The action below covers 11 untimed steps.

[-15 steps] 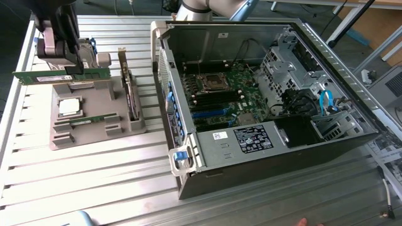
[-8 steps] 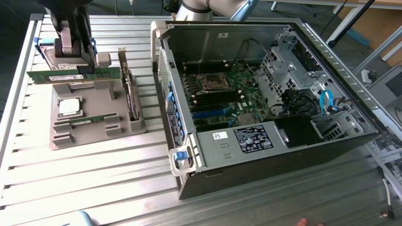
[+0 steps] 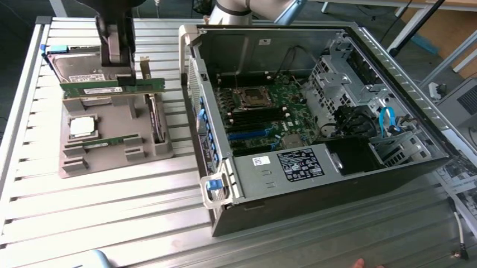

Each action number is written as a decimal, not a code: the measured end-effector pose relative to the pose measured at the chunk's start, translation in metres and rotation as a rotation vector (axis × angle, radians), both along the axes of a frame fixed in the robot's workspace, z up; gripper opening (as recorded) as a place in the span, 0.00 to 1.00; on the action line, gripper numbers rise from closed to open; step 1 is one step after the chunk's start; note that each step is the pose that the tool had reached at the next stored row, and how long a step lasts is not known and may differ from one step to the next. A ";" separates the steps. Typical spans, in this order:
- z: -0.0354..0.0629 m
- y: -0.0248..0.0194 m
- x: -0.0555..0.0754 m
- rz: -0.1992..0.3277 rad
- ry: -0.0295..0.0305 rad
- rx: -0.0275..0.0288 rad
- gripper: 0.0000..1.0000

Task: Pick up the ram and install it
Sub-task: 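Pick up the ram and move it above insertion slot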

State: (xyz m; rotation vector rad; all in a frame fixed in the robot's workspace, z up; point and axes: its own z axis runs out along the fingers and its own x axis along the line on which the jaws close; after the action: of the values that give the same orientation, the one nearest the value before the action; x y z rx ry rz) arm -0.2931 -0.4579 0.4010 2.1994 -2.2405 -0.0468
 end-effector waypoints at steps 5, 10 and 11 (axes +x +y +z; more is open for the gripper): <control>0.0001 0.0000 0.017 0.000 0.0001 -0.0001 0.12; 0.0001 0.0000 0.038 0.000 0.0001 -0.0001 0.12; 0.0001 0.0000 0.042 0.000 0.0001 -0.0001 0.12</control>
State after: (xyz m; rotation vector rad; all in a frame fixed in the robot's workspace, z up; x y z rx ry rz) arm -0.2515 -0.4579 0.4011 2.1993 -2.2403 -0.0468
